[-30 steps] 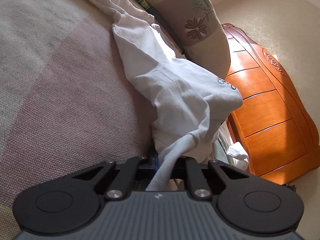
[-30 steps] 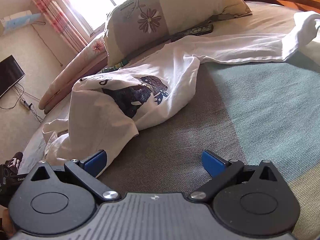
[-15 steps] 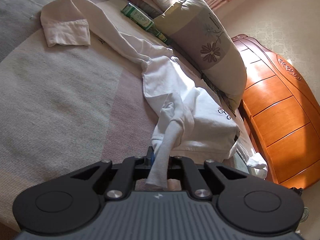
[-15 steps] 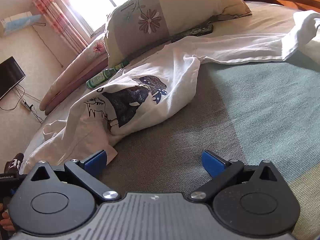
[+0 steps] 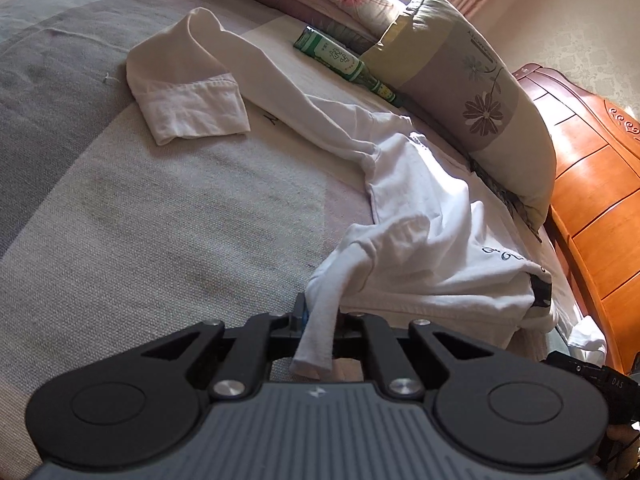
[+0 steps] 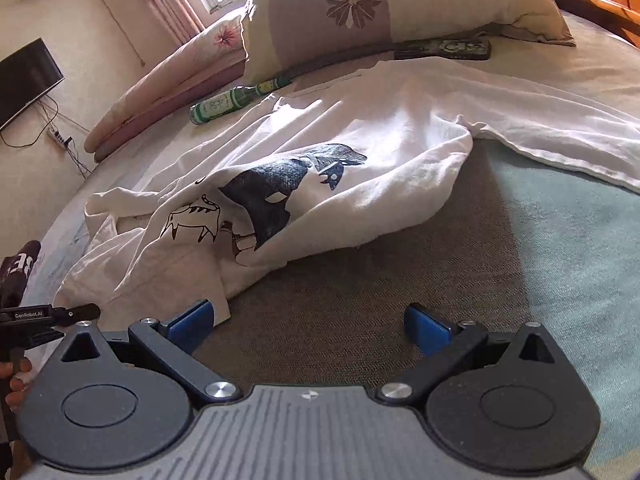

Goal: Fold clothes

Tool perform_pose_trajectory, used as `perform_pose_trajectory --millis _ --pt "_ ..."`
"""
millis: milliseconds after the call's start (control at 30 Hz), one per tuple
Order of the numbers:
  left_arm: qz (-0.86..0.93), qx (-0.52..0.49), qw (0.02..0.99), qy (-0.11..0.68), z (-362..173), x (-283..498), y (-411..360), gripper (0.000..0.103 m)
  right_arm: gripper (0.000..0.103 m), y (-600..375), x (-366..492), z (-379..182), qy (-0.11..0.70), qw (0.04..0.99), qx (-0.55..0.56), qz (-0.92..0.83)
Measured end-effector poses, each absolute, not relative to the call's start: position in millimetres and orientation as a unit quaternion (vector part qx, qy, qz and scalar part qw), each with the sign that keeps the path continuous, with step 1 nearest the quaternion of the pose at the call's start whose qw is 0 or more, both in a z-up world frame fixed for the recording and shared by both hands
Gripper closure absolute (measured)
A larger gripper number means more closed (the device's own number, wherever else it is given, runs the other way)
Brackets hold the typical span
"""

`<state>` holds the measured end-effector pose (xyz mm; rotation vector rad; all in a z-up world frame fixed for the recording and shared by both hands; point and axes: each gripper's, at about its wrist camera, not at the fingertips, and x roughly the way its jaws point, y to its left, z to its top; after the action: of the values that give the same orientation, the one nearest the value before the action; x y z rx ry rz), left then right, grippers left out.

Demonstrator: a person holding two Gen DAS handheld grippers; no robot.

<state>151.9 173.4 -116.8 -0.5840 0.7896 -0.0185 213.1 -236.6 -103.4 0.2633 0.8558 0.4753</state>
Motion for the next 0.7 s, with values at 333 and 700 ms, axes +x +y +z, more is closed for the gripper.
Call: perform_pose_trajectory --millis 333,700 --pt "-0.001 -0.283 0.878 0.386 -116.3 163.6 178.4 0.095 0.0 -185.2 306.8 -58.4 0.381 0.857 0.099 0.333" --pt "-0.007 -0.275 0.882 0.382 -118.5 167.1 179.0 0.095 0.0 -221.9 295.8 -83.1 0.398 0.836 0.158 0.343"
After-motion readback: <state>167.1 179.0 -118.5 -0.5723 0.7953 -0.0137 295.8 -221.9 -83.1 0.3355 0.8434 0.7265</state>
